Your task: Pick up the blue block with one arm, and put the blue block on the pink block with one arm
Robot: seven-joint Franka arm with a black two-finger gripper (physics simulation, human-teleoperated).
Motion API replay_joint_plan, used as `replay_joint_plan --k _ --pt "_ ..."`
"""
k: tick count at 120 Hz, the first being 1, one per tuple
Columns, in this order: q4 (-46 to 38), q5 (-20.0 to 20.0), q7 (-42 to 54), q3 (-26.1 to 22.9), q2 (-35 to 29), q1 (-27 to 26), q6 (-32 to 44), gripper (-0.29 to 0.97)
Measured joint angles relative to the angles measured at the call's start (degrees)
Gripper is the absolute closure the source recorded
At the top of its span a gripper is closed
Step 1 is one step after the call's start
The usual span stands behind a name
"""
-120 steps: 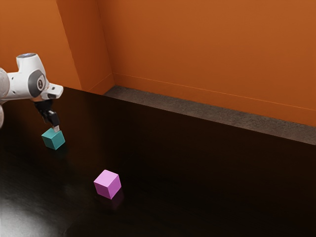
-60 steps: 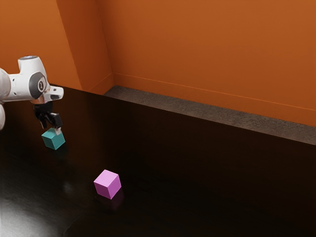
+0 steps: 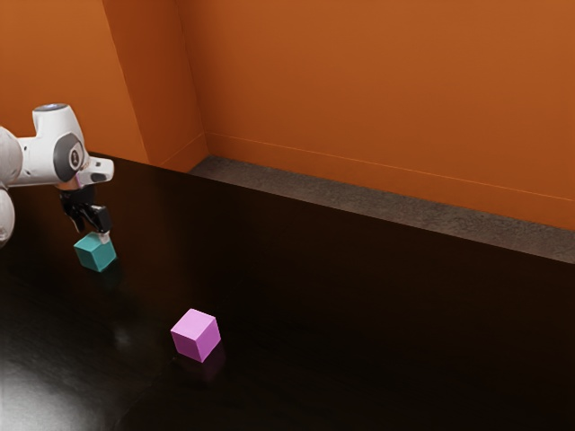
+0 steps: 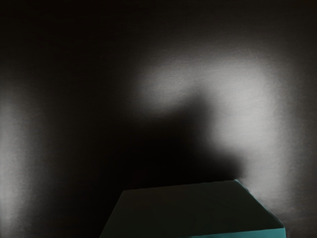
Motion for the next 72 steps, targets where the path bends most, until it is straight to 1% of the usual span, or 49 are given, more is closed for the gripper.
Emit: replay_joint_plan --k 72 --pt "-0.31 -0.93 3.32 -0.27 0.97 0.19 -0.95 0.0"
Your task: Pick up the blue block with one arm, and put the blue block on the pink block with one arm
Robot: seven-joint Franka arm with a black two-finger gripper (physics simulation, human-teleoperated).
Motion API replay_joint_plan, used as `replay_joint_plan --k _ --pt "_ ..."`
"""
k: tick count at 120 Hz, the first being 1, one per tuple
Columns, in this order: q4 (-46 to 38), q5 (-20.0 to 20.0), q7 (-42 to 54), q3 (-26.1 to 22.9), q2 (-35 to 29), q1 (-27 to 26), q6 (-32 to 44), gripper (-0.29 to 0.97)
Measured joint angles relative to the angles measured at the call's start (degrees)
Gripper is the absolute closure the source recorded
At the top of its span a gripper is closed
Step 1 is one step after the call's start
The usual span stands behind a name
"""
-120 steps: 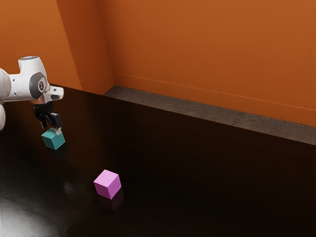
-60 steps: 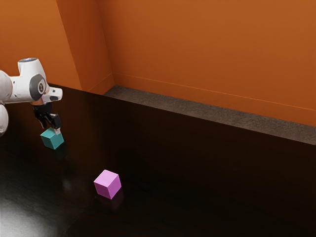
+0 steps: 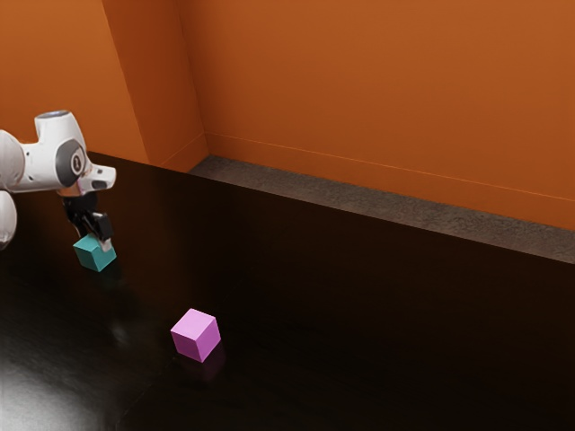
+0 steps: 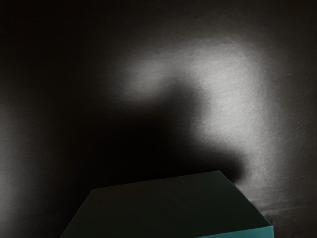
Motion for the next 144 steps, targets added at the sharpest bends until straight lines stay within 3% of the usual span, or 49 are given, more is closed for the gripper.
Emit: replay_joint_plan --k 98,121,144 --pt "-1.31 -1.38 2.42 -0.08 0.26 0.26 -1.23 0.0" --pt "-1.32 -1.42 2.58 -0.08 0.27 0.26 -1.25 0.24" --pt "-1.33 -1.32 2.59 -0.07 0.28 0.26 -1.12 0.23"
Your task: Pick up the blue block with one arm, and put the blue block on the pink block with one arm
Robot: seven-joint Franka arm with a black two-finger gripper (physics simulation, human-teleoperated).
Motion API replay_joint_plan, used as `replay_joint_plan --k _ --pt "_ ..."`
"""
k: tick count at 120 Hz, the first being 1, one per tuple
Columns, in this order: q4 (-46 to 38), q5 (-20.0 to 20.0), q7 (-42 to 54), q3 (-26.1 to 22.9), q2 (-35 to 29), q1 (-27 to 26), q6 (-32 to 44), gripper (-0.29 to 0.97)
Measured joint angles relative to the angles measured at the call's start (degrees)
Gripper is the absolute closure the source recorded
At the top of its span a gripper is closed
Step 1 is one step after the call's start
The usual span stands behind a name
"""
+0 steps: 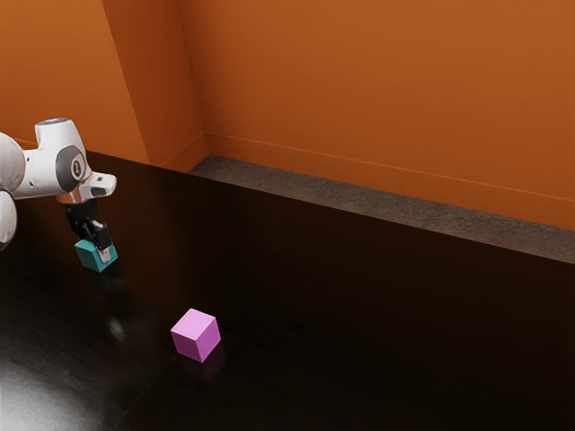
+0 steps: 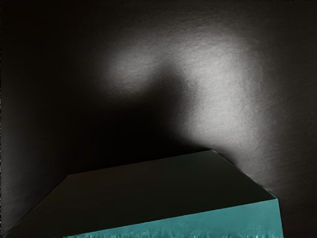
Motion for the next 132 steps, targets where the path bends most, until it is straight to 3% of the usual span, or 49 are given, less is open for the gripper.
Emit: replay_joint_plan --k 35,62,111,132 --pt "-0.99 0.03 0.02 0.04 -1.98 0.01 0.19 0.29" --pt "-12.29 -1.11 -1.14 -0.47 -13.31 -0.15 0.37 0.28" --pt "-33.91 0.08 -15.62 -20.09 -32.38 -0.34 1.27 0.29" --pt "-39.79 0.63 -23.82 -25.31 -36.07 -0.95 3.01 0.3"
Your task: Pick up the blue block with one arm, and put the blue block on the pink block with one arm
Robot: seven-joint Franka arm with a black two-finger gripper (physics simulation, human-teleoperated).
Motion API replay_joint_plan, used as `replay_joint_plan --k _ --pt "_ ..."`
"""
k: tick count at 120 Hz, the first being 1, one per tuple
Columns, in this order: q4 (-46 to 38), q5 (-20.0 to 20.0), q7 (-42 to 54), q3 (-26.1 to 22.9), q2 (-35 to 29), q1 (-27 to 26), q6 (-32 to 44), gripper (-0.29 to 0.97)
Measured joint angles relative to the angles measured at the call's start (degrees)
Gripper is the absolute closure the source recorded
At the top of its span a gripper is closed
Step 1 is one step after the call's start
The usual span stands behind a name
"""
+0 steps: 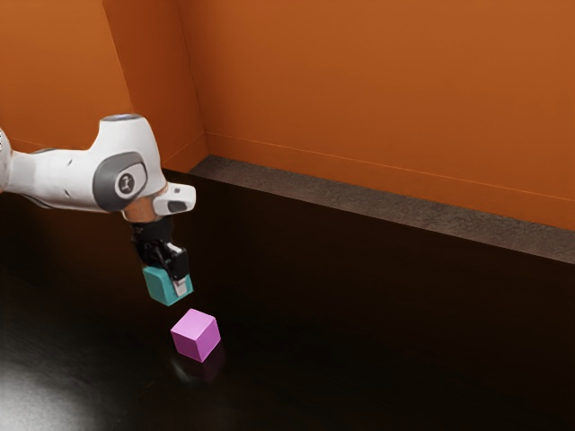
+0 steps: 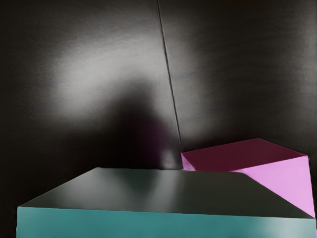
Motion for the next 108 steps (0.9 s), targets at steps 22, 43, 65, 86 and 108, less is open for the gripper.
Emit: replay_joint_plan --k 22,43,65,86,108 --pt "-2.77 0.13 -7.44 -3.17 -0.91 0.58 2.36 0.3" --pt "-3.11 1.7 -12.86 -4.34 -0.48 0.21 4.33 0.3" --pt "-4.11 5.8 -16.06 -5.14 -0.17 0.77 6.19 0.29" --pt "-5.41 7.18 -17.42 -6.14 0.19 0.42 8.86 0.29" --pt "-6.67 7.53 -17.96 -6.87 0.27 0.52 12.14 0.29"
